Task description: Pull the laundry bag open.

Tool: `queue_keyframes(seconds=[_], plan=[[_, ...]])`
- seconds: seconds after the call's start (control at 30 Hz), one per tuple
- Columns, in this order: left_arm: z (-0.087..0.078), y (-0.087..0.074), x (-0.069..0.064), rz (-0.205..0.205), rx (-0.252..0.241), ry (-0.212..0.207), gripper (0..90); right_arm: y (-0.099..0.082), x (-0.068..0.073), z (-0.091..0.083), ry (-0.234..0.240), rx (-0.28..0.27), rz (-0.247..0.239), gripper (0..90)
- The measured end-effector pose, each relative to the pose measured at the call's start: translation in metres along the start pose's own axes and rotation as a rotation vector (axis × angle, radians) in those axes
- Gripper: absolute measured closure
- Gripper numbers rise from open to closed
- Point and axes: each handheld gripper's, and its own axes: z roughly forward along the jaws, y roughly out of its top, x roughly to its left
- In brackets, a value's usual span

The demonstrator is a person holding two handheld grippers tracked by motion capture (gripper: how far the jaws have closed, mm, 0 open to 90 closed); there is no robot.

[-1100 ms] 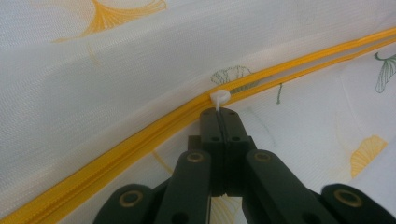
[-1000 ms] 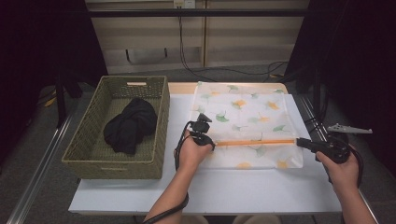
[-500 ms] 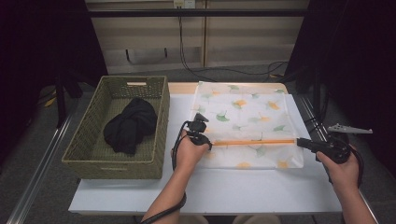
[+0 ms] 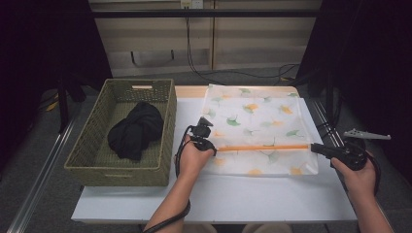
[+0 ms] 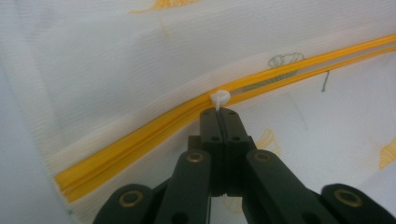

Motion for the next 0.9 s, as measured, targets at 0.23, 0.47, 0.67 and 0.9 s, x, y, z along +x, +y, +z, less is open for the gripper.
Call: queue_keyframes(seconds=[0.23, 0.47, 0.67, 0.9], plan=[[-0.0003, -0.0010, 0.0004, -0.002, 0.000, -0.001, 90.0, -0.0004, 0.0002, 0.0005, -0.002, 0.000, 0.004, 86.7], [-0.0021, -0.0016, 0.0024, -0.008, 0.000, 0.002, 90.0, -0.0007, -0.0011, 0.0003, -0.005, -0.001, 0.004, 86.7], [-0.0043, -0.0031, 0.0066, -0.023, 0.002, 0.003, 90.0, -0.0014, -0.0031, -0.0007, -0.004, 0.003, 0.017, 86.7], [-0.0059, -0.0031, 0.0092, -0.012, 0.000, 0.020, 90.0, -0.0012, -0.0030, -0.0009, -0.006, 0.002, 0.015, 86.7]])
